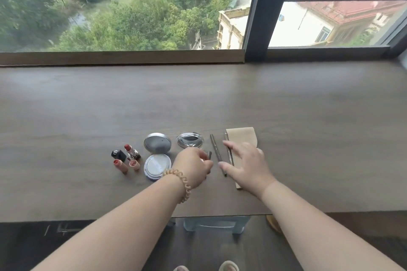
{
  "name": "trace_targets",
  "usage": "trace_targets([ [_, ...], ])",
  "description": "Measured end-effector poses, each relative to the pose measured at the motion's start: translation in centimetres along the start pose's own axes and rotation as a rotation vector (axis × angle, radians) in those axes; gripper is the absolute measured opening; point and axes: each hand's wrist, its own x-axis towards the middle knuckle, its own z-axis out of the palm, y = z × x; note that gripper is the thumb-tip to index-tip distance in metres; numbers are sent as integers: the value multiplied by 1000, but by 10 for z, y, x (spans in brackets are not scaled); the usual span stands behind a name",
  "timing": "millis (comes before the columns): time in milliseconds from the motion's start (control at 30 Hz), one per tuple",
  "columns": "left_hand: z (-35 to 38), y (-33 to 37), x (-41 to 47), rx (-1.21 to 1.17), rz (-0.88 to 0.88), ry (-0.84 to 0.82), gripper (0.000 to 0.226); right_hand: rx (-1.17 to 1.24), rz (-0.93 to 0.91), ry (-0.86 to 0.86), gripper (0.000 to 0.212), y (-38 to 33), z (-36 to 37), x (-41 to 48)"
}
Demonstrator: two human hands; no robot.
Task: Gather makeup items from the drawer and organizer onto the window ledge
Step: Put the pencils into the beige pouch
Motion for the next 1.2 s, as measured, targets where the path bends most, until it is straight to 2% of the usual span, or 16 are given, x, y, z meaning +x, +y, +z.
trace_targets([
  [67, 14, 0, 8, 88, -33, 47, 15, -206, -103, -56, 67, 5, 13, -2],
  [133, 23, -1, 15, 186, -57, 127, 21, -353, -120, -107, 65, 10, 21, -2],
  [233, 33, 0, 21, 288, -73, 207, 24, -484, -113, -136, 64, 14, 29, 1],
  [333, 41, 0, 24, 362, -74, 211, 23, -556, -108, -164, 65, 17, 34, 1],
  [567, 46, -4, 20, 442, -59, 229, 24, -565, -66, -136, 59, 22, 46, 2],
  [733, 38, -5, 16, 420, -68, 260, 26, -578, -21, 74, 32, 20, 51, 8],
  [900, 24, -11, 3, 318, -64, 301, 19, -605, 60, 73, 26, 12, 57, 12],
  [967, 17, -13, -4, 274, -46, 317, 23, -594, 94, 65, 22, 8, 58, 13],
  [1067, 8, -17, -11, 210, -14, 328, 15, -552, 215, 59, 25, 4, 51, 15],
  [1200, -11, -14, -20, 143, 46, 357, 9, -380, 328, 223, 18, -8, 18, 11],
])
